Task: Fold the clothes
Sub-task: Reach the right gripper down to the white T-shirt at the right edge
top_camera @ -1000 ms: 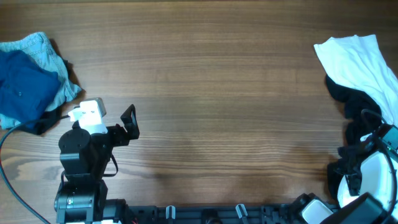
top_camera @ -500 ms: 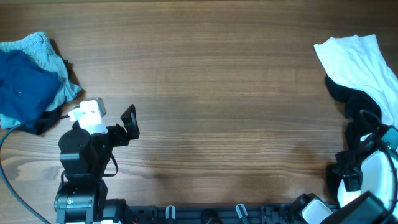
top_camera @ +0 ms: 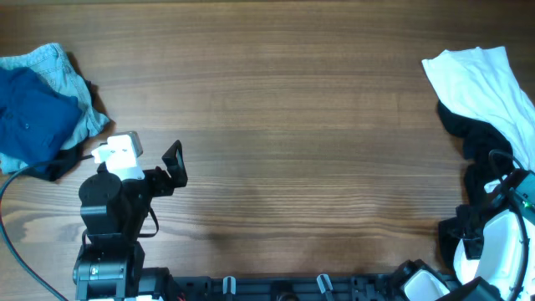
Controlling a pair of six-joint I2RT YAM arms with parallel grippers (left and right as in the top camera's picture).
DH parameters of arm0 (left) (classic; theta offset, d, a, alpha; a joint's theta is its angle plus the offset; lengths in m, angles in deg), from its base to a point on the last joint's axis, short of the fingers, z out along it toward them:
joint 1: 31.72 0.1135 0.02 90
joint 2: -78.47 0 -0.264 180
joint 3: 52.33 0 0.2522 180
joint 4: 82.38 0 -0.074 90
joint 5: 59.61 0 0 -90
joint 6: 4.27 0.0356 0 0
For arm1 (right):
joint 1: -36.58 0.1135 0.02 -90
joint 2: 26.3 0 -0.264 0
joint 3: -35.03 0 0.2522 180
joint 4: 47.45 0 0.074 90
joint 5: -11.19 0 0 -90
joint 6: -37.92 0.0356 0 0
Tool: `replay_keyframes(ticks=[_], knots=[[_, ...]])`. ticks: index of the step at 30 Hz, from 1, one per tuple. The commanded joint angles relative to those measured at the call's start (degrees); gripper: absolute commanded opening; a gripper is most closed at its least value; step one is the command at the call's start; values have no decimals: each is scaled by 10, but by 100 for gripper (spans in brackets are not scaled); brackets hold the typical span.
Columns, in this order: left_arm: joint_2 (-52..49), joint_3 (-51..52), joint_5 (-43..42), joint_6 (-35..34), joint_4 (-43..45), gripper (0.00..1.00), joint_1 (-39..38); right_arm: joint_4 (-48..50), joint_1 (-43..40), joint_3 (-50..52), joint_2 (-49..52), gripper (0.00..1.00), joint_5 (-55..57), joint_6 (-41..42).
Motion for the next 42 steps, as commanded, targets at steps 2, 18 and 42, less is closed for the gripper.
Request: replay_keyframes(ticks=[2,18,42], knots=[[-2,-10,-7,-3,2,100,4,-4,-3,9,4,34,20,17],[-2,-10,-7,-3,2,100,4,-37,-3,11,4,47,25,34],[-2,-10,-7,-3,2,100,4,-67,-2,-200,54,4,-246,-227]])
